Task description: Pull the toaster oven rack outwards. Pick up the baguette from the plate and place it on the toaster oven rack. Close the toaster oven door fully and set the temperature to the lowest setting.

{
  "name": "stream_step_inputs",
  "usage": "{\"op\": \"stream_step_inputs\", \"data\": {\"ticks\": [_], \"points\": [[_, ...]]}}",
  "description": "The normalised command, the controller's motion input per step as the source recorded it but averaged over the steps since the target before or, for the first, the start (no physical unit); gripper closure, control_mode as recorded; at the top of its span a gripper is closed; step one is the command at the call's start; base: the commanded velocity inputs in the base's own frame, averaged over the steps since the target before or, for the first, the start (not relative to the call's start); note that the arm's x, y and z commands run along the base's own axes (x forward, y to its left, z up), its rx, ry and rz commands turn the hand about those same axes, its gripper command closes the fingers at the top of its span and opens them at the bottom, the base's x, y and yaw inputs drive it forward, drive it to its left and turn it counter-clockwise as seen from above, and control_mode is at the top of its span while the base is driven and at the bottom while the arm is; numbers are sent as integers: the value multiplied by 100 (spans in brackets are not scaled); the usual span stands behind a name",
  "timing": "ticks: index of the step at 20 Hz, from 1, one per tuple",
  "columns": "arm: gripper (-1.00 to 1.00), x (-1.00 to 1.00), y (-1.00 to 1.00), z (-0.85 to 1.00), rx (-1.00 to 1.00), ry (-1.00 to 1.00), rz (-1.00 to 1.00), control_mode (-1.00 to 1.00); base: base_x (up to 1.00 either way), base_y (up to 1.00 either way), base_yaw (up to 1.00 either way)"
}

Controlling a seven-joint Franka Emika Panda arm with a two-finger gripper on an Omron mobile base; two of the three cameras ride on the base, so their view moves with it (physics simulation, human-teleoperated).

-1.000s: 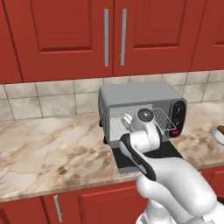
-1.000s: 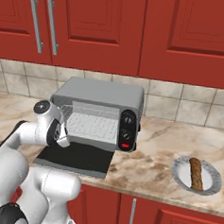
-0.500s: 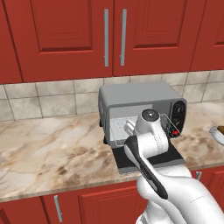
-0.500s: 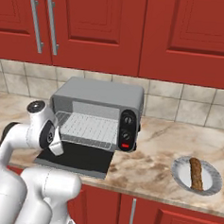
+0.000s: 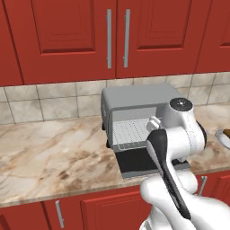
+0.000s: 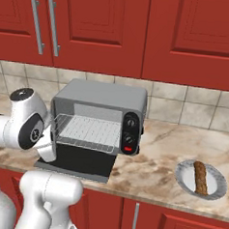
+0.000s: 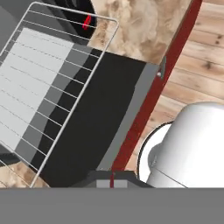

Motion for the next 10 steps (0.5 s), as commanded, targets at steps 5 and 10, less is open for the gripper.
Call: {"op": "stream_step_inputs", "data": {"ticks": [5,10], "points": [[100,-97,-37,100,0,0,-9,-100,0,0,0],[100,-27,-42,63,-3,5,-5,-100,0,0,0]]}}
